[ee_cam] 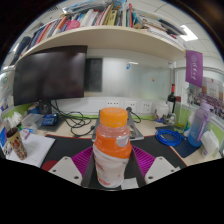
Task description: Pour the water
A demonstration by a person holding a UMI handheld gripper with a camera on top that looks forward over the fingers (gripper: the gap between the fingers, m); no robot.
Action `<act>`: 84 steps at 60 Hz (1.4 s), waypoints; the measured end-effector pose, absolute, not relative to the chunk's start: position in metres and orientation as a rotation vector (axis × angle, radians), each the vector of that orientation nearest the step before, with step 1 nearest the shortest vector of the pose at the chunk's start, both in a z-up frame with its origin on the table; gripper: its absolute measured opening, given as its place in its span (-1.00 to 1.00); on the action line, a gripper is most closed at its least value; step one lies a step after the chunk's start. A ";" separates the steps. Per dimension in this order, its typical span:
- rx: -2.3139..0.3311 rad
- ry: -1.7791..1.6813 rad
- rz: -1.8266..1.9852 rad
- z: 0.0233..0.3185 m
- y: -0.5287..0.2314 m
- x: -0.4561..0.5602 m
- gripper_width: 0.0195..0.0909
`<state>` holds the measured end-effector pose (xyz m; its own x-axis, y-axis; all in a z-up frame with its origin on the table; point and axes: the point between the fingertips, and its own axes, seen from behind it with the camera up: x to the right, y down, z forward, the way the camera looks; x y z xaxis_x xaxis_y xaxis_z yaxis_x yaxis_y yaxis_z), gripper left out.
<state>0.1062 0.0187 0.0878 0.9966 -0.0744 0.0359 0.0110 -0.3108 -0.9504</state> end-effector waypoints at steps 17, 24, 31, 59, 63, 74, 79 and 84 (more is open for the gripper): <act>-1.808 -0.035 -0.054 0.092 0.030 0.098 -0.33; -1.796 -0.058 -0.054 0.092 0.031 0.097 -0.53; -1.784 -0.095 -0.098 0.094 0.035 0.095 -0.52; -1.783 -0.802 -0.733 0.149 0.031 -0.029 -0.52; -1.737 -0.928 -0.801 0.154 0.028 -0.056 -0.52; -1.531 -1.304 -1.044 0.164 0.024 -0.108 -0.50; -1.449 -1.437 -1.120 0.162 0.026 -0.124 -0.50; -1.347 -1.543 -1.220 0.165 0.028 -0.135 -0.50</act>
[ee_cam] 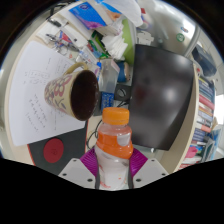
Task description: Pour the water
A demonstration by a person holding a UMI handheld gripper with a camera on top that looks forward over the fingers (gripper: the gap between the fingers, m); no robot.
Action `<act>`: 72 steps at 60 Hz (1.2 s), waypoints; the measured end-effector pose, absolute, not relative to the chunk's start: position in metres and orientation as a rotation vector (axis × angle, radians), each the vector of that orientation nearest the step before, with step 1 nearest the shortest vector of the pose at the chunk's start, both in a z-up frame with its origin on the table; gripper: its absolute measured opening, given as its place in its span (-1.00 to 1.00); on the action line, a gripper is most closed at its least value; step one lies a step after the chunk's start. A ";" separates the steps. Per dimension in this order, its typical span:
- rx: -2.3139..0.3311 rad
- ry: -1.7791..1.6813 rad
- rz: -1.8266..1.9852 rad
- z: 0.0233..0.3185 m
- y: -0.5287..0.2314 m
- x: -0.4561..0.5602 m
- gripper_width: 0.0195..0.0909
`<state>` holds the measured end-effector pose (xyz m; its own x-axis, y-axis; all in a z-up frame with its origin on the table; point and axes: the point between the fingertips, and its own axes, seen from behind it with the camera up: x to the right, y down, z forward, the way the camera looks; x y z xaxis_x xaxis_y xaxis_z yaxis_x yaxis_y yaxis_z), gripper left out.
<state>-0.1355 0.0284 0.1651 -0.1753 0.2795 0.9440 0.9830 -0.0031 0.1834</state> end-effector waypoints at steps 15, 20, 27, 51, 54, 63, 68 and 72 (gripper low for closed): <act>-1.157 -1.734 -1.384 0.161 0.033 -0.151 -0.50; -1.144 -1.760 -1.398 0.156 0.033 -0.153 -0.50; -1.202 -1.718 -1.337 0.155 0.031 -0.157 -0.50; -1.702 -0.750 -0.426 0.221 0.012 -0.149 -0.45; -1.714 -0.648 -0.304 0.220 0.013 -0.143 -0.45; -1.738 -0.411 -0.075 0.195 0.017 -0.123 -0.45; -1.754 -0.332 -0.001 0.172 0.021 -0.116 -0.46; -1.772 -0.274 0.049 0.156 0.024 -0.107 -0.45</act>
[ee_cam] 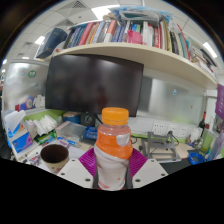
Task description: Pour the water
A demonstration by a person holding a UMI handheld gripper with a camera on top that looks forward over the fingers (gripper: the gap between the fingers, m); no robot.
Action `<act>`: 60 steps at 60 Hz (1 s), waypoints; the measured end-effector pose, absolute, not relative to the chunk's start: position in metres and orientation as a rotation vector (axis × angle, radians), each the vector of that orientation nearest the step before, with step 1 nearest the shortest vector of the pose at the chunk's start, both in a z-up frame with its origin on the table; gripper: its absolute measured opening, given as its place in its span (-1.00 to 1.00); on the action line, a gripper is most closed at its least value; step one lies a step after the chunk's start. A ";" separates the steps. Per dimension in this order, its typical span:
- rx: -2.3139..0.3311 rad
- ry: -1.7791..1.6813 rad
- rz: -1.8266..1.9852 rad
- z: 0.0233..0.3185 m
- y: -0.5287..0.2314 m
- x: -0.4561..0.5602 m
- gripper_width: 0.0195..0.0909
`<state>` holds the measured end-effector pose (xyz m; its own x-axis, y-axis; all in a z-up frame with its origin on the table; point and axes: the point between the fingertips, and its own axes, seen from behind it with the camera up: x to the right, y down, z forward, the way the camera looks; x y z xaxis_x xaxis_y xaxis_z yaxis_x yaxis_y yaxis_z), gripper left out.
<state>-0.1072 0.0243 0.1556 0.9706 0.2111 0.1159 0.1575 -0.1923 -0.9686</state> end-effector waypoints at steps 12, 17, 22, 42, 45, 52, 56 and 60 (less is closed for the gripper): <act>-1.792 -0.206 0.097 0.103 0.032 -0.095 -0.45; -1.766 -0.195 0.101 0.096 0.031 -0.092 -0.45; -1.747 -0.178 0.096 0.099 0.030 -0.089 -0.45; -1.821 -0.112 0.084 0.094 0.022 -0.075 0.73; -1.840 -0.071 0.054 0.092 0.012 -0.068 0.83; -1.929 -0.028 0.039 0.087 -0.026 -0.068 0.88; -1.945 -0.028 0.057 0.099 -0.052 -0.076 0.87; -1.930 -0.055 0.064 0.123 -0.075 -0.089 0.87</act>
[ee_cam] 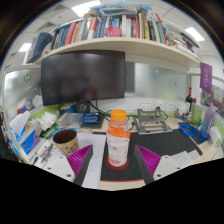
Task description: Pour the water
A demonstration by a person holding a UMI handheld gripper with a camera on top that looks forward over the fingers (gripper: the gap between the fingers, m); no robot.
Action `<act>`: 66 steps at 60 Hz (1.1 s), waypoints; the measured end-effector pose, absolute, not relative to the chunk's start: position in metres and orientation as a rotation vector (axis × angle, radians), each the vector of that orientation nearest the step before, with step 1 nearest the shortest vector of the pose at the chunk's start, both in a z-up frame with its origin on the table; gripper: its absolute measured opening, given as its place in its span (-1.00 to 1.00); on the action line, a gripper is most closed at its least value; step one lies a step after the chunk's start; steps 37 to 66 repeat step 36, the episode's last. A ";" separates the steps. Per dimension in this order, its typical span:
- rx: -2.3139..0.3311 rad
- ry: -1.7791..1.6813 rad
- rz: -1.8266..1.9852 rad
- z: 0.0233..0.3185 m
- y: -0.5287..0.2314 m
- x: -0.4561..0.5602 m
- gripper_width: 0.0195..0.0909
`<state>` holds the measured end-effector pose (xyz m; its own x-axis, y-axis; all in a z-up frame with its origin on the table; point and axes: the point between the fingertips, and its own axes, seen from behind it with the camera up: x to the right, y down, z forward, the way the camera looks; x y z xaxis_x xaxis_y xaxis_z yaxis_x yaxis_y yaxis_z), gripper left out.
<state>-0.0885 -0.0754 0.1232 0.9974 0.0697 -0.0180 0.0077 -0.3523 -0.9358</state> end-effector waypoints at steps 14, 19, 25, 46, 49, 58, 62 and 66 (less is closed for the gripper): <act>-1.925 -0.065 0.046 0.192 -0.126 -0.113 0.85; -1.929 -0.044 0.008 0.205 -0.134 -0.105 0.86; -1.905 -0.021 -0.051 0.220 -0.139 -0.092 0.86; -1.893 0.050 -0.072 0.225 -0.137 -0.079 0.86; -1.893 0.050 -0.072 0.225 -0.137 -0.079 0.86; -1.893 0.050 -0.072 0.225 -0.137 -0.079 0.86; -1.893 0.050 -0.072 0.225 -0.137 -0.079 0.86; -1.893 0.050 -0.072 0.225 -0.137 -0.079 0.86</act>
